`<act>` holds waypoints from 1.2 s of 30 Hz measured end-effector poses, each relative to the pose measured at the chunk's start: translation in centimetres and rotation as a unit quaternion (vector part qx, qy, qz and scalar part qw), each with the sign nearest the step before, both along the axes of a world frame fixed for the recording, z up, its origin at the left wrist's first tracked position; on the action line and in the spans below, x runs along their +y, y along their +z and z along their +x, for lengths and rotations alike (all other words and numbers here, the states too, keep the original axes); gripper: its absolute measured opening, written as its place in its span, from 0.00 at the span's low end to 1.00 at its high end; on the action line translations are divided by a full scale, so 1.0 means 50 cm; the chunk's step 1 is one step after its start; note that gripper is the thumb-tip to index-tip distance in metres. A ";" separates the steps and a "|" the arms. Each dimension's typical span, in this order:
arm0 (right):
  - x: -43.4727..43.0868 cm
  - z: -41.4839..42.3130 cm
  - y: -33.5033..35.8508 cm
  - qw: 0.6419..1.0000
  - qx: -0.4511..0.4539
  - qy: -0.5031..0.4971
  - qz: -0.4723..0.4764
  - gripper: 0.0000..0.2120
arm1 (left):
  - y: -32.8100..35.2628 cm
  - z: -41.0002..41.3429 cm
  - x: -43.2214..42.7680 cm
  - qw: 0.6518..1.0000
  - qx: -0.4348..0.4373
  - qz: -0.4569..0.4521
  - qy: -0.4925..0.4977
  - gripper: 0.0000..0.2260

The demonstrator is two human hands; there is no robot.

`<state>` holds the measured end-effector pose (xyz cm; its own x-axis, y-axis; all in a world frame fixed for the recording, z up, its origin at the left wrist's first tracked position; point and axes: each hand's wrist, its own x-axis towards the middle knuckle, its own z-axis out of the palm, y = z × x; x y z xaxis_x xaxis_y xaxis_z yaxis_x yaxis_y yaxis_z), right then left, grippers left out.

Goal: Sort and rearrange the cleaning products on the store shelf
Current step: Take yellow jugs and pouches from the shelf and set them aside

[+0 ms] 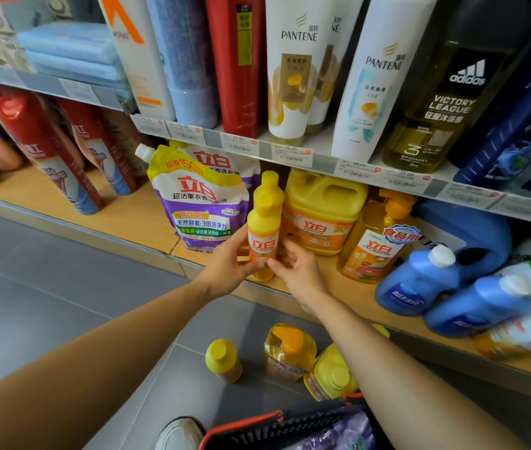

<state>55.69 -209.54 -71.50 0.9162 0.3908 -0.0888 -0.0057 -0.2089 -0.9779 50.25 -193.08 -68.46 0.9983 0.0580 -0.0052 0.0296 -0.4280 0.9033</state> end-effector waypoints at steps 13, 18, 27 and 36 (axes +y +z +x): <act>0.079 0.067 -0.006 0.998 -0.013 -0.052 0.044 0.31 | -0.002 0.095 0.039 0.999 0.010 -0.008 0.030 0.23; 0.054 0.062 -0.002 0.998 0.023 -0.042 0.043 0.26 | -0.006 0.080 0.029 0.996 0.033 -0.014 0.082 0.22; -0.083 0.023 0.062 0.978 -0.100 0.042 -0.176 0.24 | -0.004 -0.011 0.049 0.982 0.157 0.109 -0.007 0.09; -0.108 0.074 0.160 0.990 0.035 -0.119 0.063 0.44 | 0.014 -0.148 0.029 0.869 0.207 0.327 -0.307 0.25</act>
